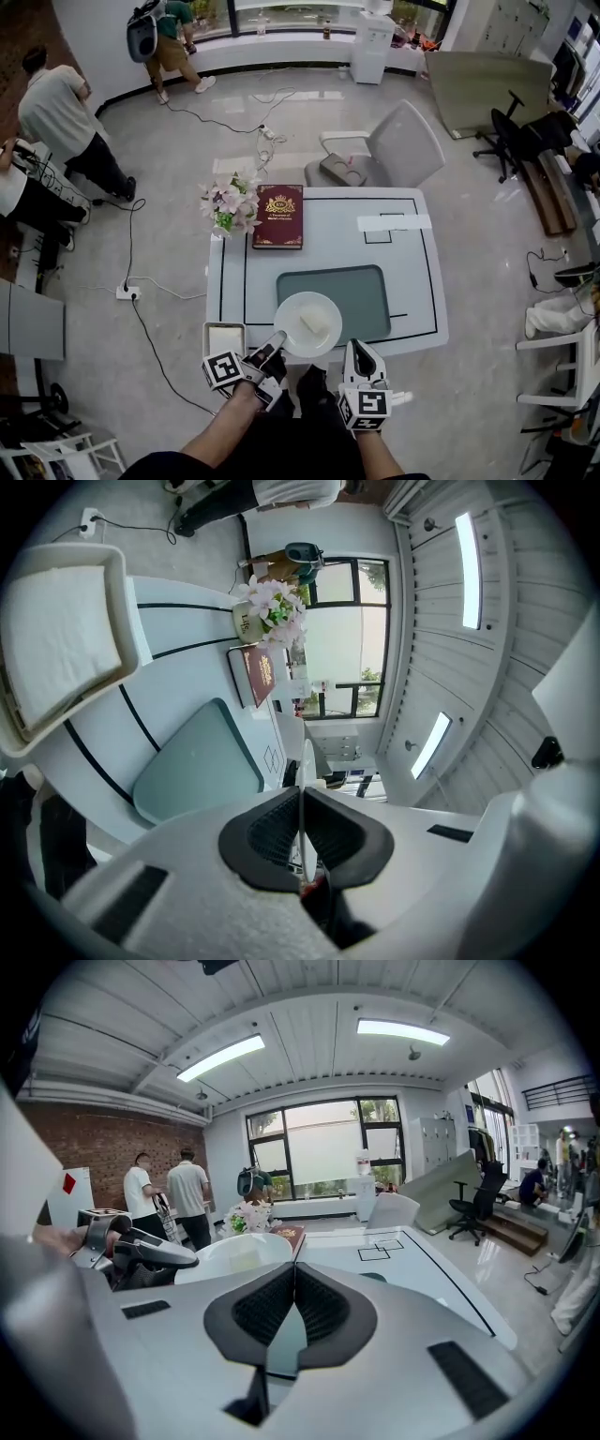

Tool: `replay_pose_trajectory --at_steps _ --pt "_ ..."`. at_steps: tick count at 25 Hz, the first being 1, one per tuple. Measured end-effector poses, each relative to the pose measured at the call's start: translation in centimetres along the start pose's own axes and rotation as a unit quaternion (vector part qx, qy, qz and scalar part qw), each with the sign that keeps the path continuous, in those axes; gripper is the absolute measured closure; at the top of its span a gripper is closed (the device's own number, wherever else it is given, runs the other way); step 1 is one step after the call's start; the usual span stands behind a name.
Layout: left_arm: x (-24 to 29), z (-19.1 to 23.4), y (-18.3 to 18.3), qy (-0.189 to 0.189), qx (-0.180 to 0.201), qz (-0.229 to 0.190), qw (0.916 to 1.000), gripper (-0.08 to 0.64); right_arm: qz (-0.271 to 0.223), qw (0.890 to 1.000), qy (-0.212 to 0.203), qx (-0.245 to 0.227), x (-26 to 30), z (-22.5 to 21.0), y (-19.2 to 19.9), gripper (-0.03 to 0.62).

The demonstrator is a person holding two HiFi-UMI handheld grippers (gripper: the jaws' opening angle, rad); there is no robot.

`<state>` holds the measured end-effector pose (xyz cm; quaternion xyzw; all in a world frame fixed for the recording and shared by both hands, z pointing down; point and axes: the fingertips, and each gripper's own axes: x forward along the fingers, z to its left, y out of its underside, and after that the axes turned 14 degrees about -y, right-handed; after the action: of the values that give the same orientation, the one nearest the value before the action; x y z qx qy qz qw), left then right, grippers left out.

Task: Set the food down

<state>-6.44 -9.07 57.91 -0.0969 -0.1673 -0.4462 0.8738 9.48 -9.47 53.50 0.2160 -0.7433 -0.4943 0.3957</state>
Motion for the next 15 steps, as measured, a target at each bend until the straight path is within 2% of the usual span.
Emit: replay_pose_trajectory --at_steps 2,6,11,15 --pt "1.2 -0.1 -0.2 0.001 0.005 -0.009 0.9999 0.545 0.001 1.000 -0.007 0.000 0.4 -1.3 -0.2 0.583" --pt "3.0 0.5 -0.1 -0.001 -0.018 -0.023 0.9996 0.545 0.009 1.000 -0.022 0.000 0.9 -3.6 -0.4 0.583" --pt "4.7 -0.2 -0.2 -0.006 -0.020 -0.036 0.9991 0.545 0.021 0.999 -0.038 0.002 1.6 -5.5 0.0 0.583" --pt "6.4 0.6 -0.5 -0.014 0.005 -0.036 0.9993 0.545 0.030 0.999 -0.036 0.015 2.3 -6.6 0.9 0.583"
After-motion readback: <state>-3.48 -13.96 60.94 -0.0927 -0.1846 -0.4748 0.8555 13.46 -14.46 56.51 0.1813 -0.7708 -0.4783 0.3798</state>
